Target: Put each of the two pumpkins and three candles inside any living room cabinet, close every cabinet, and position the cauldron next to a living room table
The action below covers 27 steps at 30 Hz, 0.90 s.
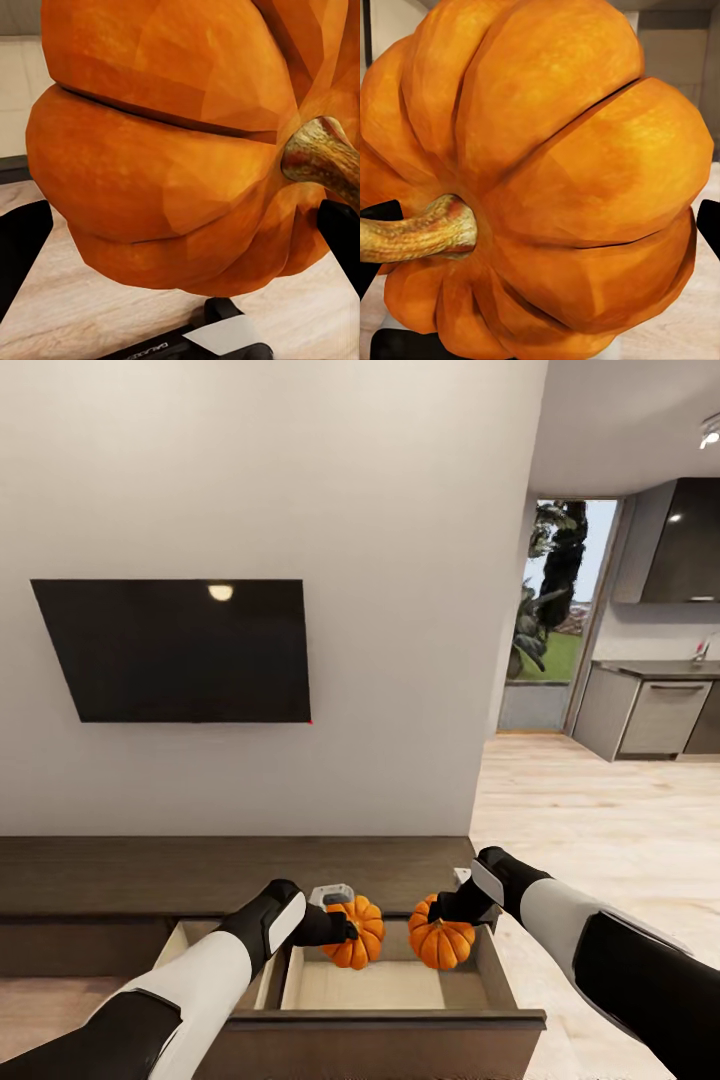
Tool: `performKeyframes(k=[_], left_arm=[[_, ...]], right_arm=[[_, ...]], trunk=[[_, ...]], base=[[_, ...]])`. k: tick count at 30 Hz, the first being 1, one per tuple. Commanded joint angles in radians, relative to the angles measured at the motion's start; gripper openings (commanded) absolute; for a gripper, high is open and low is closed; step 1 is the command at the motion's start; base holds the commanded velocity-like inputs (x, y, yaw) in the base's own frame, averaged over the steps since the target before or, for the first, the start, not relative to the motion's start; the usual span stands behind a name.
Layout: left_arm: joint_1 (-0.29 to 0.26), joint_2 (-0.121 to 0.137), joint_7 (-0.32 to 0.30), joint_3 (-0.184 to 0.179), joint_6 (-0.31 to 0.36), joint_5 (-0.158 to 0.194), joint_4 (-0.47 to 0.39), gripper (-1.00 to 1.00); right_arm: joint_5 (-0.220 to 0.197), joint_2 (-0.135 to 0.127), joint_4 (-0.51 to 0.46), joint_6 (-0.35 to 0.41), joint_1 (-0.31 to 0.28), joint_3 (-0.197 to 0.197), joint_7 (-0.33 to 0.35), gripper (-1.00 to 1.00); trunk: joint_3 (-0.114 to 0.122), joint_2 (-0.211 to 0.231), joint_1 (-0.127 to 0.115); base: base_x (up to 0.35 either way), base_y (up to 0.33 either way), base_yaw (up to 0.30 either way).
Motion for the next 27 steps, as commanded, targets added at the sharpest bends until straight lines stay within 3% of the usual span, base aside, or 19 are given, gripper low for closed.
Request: performKeyframes(k=[1,14,17,20,27], left_arm=[[-0.001,0.0,-0.003,-0.002,0.003,-0.001,-0.001,-1.0],[-0.001,0.0,-0.005,-0.002,0.001,-0.001,0.0,-1.0],[-0.001,0.0,-0.004,-0.002,-0.018,-0.001,0.0,-1.0],[-0.001,0.0,-0.004,-0.002,-0.083,-0.001,0.025,-1.0],[-0.001,0.0,-0.003,-0.002,-0.131,-0.001,0.052,-1.0]], right_arm=[[0.004,-0.001,-0.001,0.003,-0.001,0.006,0.009,-1.0],[0.002,-0.001,-0.001,-0.003,-0.001,0.006,0.01,-1.0],[0.003,-0.001,-0.001,-0.091,0.0,0.006,0.012,-1.0],[0.003,-0.001,-0.001,-0.163,0.0,0.006,0.013,-1.0],[0.003,-0.002,-0.001,-0.198,0.001,0.006,0.014,-1.0]], trunk=[[-0.006,-0.008,0.004],[-0.068,-0.099,0.054],[-0.082,-0.12,0.065],[-0.096,-0.141,0.077],[-0.129,-0.19,0.104]], base=[[0.0,0.0,0.0],[0.0,0.0,0.0],[0.0,0.0,0.0],[0.0,0.0,0.0],[0.0,0.0,0.0]])
